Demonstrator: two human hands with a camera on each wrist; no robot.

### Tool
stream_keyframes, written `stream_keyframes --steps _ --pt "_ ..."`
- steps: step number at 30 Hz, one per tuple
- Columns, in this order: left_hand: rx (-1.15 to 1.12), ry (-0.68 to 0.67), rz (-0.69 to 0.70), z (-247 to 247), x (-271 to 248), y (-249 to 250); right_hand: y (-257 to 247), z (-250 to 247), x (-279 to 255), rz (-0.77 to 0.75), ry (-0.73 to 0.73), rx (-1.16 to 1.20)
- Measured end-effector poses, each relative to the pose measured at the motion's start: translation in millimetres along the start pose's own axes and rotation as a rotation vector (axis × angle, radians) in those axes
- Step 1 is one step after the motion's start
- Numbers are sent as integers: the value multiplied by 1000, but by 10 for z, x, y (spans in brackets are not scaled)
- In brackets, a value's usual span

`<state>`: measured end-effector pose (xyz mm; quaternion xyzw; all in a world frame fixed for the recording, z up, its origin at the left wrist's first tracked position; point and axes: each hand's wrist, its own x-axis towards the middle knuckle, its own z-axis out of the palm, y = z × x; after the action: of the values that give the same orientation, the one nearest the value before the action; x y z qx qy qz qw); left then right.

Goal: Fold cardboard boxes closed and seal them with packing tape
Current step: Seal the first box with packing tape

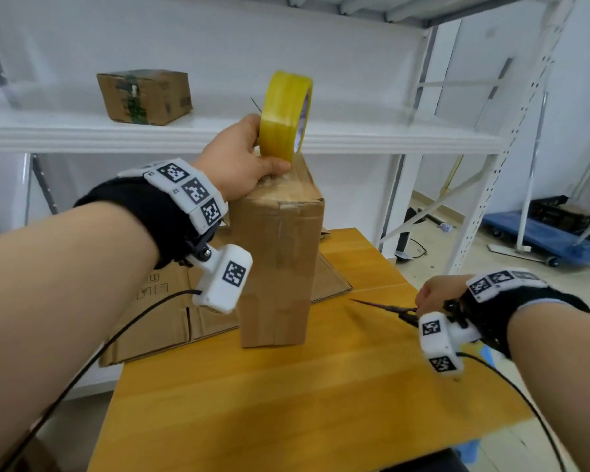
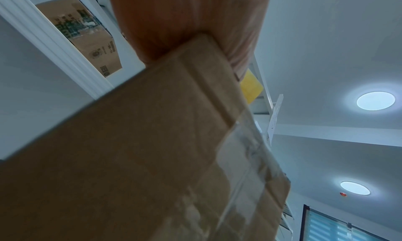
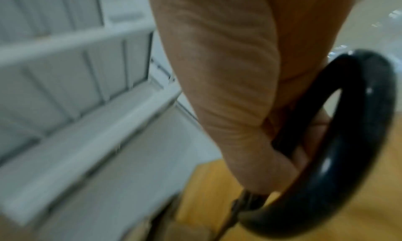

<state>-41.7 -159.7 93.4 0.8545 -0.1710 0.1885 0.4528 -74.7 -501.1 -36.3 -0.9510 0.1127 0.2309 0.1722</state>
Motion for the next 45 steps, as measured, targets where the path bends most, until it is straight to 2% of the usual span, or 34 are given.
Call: stream_keyframes --steps 3,5,6,7,10,13,15,20,24,27,45 --pt "15 19 -4 3 13 -12 -156 -364 -359 -71 144 332" --pt "27 24 5 11 16 -17 -216 -542 -453 -186 198 594" --pt "25 24 5 17 16 -17 -219 -655 -430 -241 221 648" --pt "18 23 2 14 12 -8 -288 -753 -505 -277 222 647" --pt "23 23 -7 8 7 9 -502 -1029 -633 -425 81 658" --pt "39 12 -5 -8 1 14 -702 -1155 -771 -514 -10 541" --pt "60 5 -7 -11 4 14 -810 -1180 -830 -532 -14 383" --pt "73 14 -9 0 13 3 -990 -1217 -916 -511 96 129" --pt "58 16 -3 15 10 25 -1114 -1273 -959 -521 113 34" --pt "57 7 12 13 2 36 -1278 -1275 -1027 -546 189 -46" --pt "-20 12 -31 -30 79 -24 -1459 -1209 -935 -555 200 -35"
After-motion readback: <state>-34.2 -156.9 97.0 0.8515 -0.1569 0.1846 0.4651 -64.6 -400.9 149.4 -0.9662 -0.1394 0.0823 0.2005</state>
